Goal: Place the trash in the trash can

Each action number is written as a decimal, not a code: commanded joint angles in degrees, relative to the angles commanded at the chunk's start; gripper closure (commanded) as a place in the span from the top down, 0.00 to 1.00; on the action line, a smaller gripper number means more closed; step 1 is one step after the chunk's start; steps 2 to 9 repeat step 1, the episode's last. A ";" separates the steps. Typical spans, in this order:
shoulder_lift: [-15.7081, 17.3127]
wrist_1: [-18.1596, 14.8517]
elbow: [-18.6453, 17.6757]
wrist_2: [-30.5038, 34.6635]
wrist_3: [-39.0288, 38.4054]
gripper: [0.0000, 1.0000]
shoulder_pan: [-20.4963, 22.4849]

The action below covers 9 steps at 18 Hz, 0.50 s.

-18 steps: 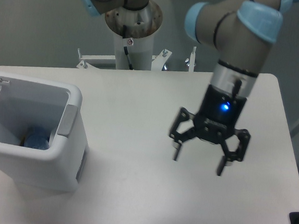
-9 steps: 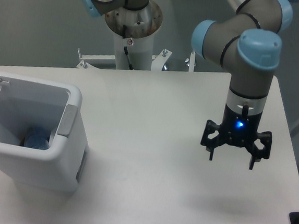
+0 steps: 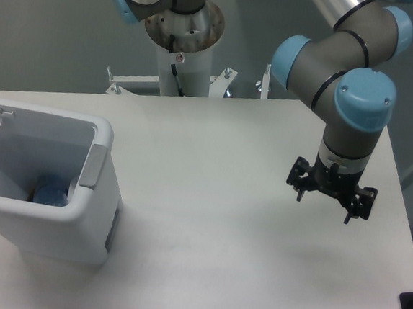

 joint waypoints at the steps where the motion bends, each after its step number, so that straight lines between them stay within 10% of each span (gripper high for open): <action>1: 0.00 0.09 -0.09 0.00 0.00 1.00 0.09; 9: 0.00 0.09 -0.09 0.00 0.00 1.00 0.09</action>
